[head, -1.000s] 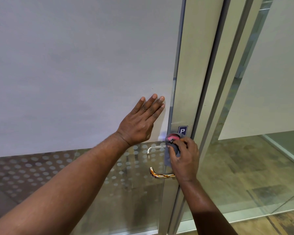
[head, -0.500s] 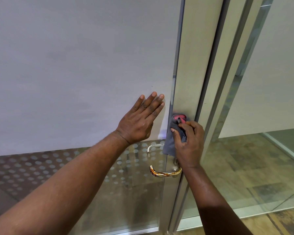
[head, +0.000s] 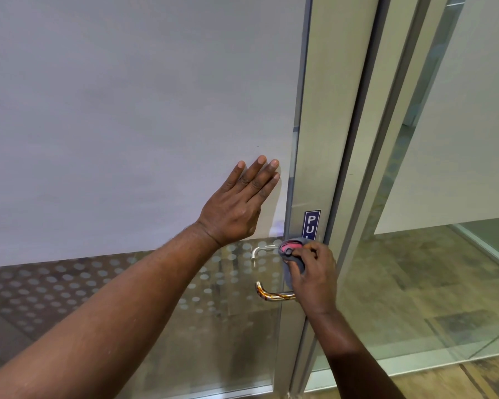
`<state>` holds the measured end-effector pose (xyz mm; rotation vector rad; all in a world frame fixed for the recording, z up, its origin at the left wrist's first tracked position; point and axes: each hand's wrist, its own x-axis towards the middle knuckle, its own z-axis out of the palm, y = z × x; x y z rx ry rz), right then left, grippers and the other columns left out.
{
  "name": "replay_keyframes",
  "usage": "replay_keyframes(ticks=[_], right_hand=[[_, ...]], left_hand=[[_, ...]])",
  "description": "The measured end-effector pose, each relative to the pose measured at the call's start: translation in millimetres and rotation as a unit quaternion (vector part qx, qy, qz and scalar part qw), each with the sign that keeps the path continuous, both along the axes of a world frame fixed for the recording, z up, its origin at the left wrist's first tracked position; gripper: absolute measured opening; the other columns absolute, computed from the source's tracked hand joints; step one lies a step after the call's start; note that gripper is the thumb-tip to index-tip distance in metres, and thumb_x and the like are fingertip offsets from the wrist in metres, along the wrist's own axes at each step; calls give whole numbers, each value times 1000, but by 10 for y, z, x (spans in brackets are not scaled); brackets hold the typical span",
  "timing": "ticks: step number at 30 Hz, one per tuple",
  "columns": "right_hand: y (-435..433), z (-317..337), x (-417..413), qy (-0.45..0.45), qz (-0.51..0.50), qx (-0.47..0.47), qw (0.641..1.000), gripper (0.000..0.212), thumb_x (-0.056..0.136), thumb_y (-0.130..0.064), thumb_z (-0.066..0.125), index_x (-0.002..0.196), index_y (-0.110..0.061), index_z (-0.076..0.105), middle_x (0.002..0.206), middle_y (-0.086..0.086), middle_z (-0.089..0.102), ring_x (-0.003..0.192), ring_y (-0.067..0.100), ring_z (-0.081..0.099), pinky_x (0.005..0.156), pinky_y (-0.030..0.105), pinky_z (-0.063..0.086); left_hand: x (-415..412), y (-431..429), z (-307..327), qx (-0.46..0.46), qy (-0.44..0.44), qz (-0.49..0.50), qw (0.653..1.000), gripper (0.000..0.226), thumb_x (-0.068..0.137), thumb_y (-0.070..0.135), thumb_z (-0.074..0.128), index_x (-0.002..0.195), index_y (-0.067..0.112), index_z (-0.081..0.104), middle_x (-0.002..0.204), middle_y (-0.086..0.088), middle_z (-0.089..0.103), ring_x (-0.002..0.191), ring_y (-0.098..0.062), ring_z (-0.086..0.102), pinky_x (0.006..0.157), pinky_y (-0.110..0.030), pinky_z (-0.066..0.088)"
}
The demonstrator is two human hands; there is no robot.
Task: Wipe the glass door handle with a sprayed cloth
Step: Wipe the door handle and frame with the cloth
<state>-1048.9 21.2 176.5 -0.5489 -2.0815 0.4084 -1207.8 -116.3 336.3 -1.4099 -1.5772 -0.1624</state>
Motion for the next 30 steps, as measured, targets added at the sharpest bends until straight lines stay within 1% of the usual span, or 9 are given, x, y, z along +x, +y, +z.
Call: replay_keyframes(ticks=[5,8,10,14,17,20,24,27,30], right_hand=[[-21,-79,44,-41,4,-23,999,37,76,-14,88,109,-16,71,119,2,55,114,26,58,95,49,57],[-14,-87,49,-39,13,-35,999,37,78,-15,86,112,-17,72,121,2,55,116,25,57,95,49,57],[7,-52,54,-20,13,-48,999,35,81,-16,84,113,-17,72,123,1,54,116,23,56,94,47,58],[92,128,37,31,-6,-55,998,34,80,-14,85,112,-14,74,121,1,54,111,22,58,83,45,61],[121,341,26,55,-26,-36,997,33,81,-17,84,113,-14,74,122,4,56,110,23,60,77,44,62],[151,616,-7,99,-36,-10,994,33,83,-20,83,114,-12,73,121,8,58,111,24,59,81,38,61],[169,865,-67,148,-37,-1,988,32,85,-19,82,114,-11,72,122,5,55,114,22,57,86,32,57],[143,777,-82,114,-34,25,993,31,85,-16,82,114,-11,73,120,6,56,112,23,55,86,36,56],[122,542,-61,80,-21,67,994,29,82,-9,80,111,-11,74,117,7,58,105,28,57,86,42,55]], left_hand=[[4,1,-11,2,-2,-2,1000,64,92,1,52,154,0,38,163,-19,32,152,-37,30,125,-52,16],[-1,3,-14,3,-2,-3,1000,65,92,1,53,154,0,38,163,-19,32,152,-37,29,126,-51,15],[-10,5,-15,4,0,-3,1000,65,91,0,54,154,0,38,163,-19,32,153,-36,27,126,-51,14],[-15,8,-22,8,4,-5,1000,66,91,0,54,154,0,38,163,-19,32,154,-33,23,126,-50,14],[-11,4,-22,6,-3,-7,1000,66,91,0,54,155,1,37,163,-19,31,154,-32,21,126,-51,15],[-7,1,-18,3,-5,-6,1000,66,92,1,53,155,1,36,164,-19,30,154,-32,19,126,-51,14],[1,3,-12,10,-2,-11,1000,64,92,0,51,155,0,37,163,-20,33,154,-33,23,127,-49,10],[-5,3,-17,13,1,-12,1000,64,92,-1,52,154,0,38,162,-20,33,153,-33,23,127,-50,11],[-8,11,-22,15,2,-13,1000,64,91,-2,52,154,-1,39,162,-20,34,153,-34,25,126,-51,13]])
